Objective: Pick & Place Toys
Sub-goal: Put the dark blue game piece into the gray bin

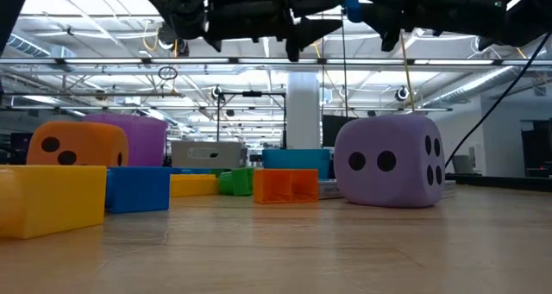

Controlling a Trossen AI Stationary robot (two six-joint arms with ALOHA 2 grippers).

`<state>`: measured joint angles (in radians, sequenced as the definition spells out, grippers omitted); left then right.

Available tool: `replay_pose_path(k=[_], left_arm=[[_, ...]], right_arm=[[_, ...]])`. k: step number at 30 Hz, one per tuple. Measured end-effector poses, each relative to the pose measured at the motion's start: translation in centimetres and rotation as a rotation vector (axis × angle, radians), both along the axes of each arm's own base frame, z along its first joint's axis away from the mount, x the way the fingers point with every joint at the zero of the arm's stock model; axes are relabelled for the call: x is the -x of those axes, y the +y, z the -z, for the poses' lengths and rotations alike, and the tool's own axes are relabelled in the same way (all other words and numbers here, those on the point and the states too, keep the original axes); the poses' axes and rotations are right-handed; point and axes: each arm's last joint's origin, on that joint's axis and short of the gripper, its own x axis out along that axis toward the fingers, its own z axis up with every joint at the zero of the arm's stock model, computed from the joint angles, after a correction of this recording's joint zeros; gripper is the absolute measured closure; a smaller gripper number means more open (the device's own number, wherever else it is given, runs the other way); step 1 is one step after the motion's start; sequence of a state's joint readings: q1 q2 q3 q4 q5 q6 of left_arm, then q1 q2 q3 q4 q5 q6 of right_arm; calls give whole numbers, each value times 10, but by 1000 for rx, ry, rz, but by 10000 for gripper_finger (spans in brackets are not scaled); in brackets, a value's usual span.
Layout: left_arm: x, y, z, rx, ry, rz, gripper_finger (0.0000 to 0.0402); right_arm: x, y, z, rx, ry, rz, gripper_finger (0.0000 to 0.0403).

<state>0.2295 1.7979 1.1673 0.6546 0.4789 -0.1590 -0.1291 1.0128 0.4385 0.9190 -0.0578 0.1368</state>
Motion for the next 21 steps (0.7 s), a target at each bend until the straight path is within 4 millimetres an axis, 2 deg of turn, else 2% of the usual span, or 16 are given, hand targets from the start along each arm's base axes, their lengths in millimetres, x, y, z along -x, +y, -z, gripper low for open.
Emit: replay_pose_path(k=[7,21], left_arm=[[-13,1,-3,-11,-18,40,172],[-13,-1,-9,-42,-72,45,172]], right_arm=[[1,0,-2,24,-19,6,256],[1,0,-3,29,-25,7,255]])
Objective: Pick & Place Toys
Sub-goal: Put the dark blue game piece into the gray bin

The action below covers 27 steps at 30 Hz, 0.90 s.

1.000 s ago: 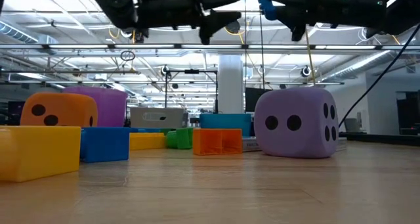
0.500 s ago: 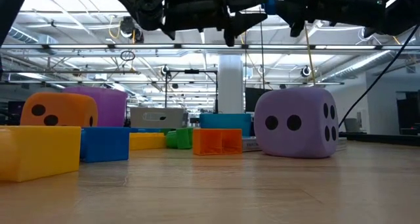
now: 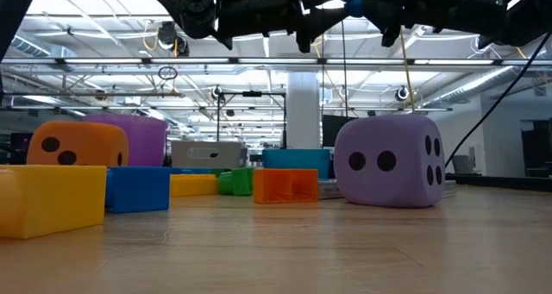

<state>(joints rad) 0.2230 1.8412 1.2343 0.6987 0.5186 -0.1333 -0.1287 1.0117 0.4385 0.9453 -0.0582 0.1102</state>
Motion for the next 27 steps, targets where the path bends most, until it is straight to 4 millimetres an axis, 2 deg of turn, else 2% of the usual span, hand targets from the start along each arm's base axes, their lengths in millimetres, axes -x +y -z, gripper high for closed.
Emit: replay_pose_path(k=[27], left_arm=[[0,0,-1,-9,-14,12,172]], right_arm=[[-1,0,-4,3,-27,0,256]])
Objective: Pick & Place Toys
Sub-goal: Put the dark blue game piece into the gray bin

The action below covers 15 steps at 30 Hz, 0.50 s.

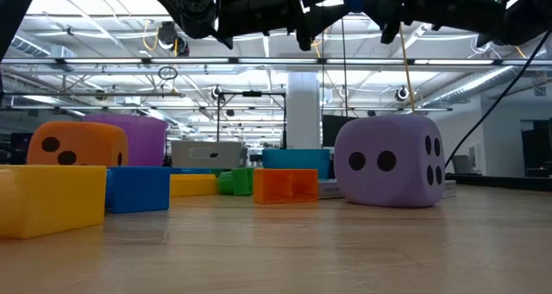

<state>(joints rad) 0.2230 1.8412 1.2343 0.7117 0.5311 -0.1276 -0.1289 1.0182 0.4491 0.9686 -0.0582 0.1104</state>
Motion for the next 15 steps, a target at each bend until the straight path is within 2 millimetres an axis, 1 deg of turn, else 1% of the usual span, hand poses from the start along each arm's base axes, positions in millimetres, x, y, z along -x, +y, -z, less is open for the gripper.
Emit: replay_pose_path(k=[7,15], left_arm=[[-2,0,-3,7,7,-3,172],[-2,1,0,0,33,-9,172]], right_arm=[[-13,-2,-1,26,16,11,258],[-14,-2,0,23,9,10,255]])
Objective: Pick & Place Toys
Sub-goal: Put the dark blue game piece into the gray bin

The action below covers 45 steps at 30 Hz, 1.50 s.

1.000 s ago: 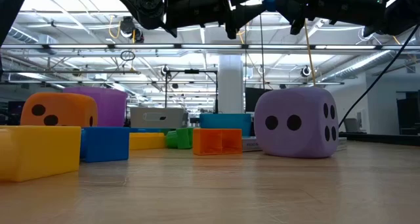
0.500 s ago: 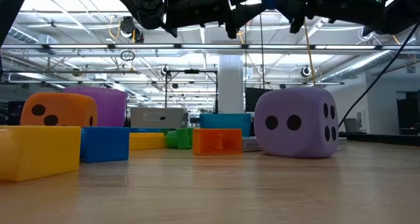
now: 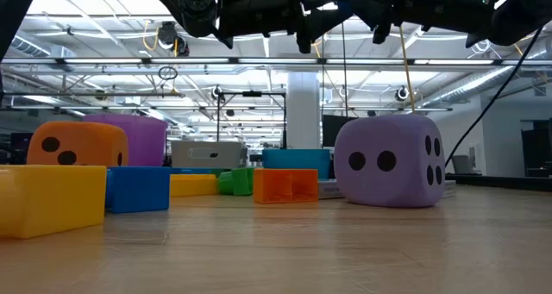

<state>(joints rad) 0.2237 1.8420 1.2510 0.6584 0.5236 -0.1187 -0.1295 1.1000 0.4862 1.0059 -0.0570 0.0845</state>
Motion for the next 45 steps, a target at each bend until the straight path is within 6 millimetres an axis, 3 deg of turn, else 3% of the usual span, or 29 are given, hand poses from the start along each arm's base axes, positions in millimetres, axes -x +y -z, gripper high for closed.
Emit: replay_pose_path(k=[17,27,31,37,45], left_arm=[[0,0,0,-9,1,-1,173],[0,0,0,-11,0,8,257],[0,0,0,-12,-1,8,258],[0,0,0,-29,-5,7,232],[0,0,0,-34,-5,12,262]], right_arm=[[0,0,1,-10,4,-3,251],[0,0,1,-10,5,-8,247],[0,0,1,-9,5,-7,248],[0,0,1,2,6,0,228],[6,1,-6,23,-28,5,189]])
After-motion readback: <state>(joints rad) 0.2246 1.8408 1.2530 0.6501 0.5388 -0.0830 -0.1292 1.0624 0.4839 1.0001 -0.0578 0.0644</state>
